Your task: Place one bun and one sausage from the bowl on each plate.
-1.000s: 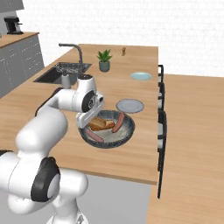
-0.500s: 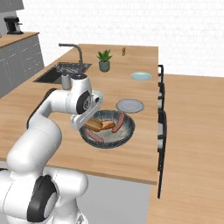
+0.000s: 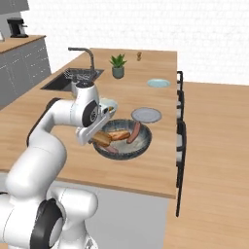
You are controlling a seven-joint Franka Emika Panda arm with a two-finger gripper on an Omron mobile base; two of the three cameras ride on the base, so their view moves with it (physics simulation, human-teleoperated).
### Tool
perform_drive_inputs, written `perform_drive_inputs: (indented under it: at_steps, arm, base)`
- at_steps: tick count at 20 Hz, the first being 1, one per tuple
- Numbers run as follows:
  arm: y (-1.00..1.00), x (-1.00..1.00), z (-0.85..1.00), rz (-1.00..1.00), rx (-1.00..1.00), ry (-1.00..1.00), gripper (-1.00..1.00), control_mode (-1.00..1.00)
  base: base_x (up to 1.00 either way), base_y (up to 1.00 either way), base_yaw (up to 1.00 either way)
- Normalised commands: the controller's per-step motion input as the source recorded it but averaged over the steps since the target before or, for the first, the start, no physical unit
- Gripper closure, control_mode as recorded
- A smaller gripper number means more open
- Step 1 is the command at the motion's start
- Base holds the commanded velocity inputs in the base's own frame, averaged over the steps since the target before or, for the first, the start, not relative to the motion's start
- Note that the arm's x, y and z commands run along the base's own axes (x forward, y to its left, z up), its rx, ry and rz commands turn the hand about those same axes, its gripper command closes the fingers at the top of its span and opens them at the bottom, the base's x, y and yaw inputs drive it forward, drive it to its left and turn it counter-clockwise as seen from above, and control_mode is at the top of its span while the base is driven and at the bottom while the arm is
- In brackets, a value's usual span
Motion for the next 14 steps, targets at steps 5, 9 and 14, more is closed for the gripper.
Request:
perform_drive_inputs:
  at_steps: [5,9,14]
  arm:
    - [0.00,0.00,0.00,0.00,0.00,0.00,1.00,1.00]
    - [0.00,0.00,0.00,0.00,0.00,0.00,1.00,1.00]
    - [0.00,0.00,0.00,0.00,0.00,0.00,1.00,1.00]
  base:
    - [-0.70,-0.34,0.08]
    - [-0.06,-0.86,0.01]
    - [0.00,-0.95,0.02]
